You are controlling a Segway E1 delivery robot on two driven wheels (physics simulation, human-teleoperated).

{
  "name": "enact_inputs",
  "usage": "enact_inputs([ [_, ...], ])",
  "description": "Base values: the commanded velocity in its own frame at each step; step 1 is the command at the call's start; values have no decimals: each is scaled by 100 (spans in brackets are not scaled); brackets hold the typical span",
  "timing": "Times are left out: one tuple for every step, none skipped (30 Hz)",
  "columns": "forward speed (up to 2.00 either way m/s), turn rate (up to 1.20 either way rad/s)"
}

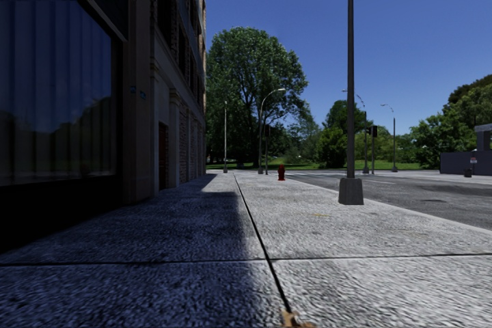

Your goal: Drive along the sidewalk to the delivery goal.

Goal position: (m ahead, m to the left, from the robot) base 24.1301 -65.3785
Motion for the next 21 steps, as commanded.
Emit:
enact_inputs([
  [199,0],
  [199,0],
  [199,0],
  [199,0],
  [199,0],
  [199,0],
  [199,0],
  [200,0],
  [200,0],
  [200,0],
  [200,0],
  [200,0],
  [200,0],
  [200,0],
  [200,0],
  [200,0],
  [200,0],
  [200,0],
  [200,0],
  [200,0],
  [200,0],
])
